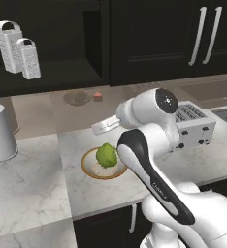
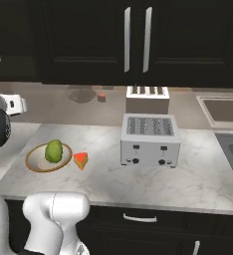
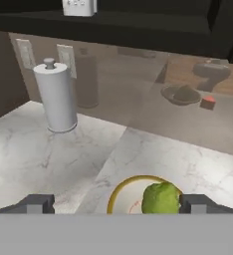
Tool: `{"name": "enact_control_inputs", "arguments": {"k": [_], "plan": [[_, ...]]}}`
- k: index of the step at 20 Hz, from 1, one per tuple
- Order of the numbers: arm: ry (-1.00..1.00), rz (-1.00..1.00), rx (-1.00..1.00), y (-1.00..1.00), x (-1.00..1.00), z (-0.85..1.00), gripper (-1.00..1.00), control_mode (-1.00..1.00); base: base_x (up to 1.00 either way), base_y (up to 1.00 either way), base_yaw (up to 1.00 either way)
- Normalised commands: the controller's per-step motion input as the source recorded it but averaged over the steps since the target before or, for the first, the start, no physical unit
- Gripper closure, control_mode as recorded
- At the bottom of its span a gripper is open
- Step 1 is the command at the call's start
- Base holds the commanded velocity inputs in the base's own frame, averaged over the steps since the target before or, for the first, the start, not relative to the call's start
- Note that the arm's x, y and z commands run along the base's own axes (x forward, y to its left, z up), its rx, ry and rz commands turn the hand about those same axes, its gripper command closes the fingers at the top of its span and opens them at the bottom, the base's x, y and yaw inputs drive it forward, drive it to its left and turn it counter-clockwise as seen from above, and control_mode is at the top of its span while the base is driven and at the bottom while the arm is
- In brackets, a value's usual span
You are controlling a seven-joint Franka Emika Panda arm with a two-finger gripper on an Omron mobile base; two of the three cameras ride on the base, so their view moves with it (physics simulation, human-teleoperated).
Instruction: Pick the cheese from the fridge and the cheese grater from the cabinet and place them next to the salad bowl.
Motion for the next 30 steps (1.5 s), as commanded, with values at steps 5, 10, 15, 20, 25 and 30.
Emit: {"name": "enact_control_inputs", "arguments": {"k": [5,10,15,20,25,30], "plan": [[-0.08,0.15,0.14,-0.17,-0.58,0.83,-1.0,-1.0,0.0,0.0,0.0],[-0.23,0.11,0.05,-0.03,-0.49,0.36,-1.0,-1.0,0.0,0.0,0.0],[-0.17,0.0,0.0,0.18,-0.06,0.57,-1.0,-1.0,0.0,0.0,0.0],[-0.03,0.0,0.0,0.33,0.0,0.73,-1.0,-1.0,0.0,0.0,0.0],[0.06,0.0,-0.03,0.36,0.14,0.81,-1.0,-1.0,0.0,0.0,0.0],[0.07,0.0,-0.01,0.03,0.05,0.03,-1.0,-1.0,0.0,0.0,0.0]]}}
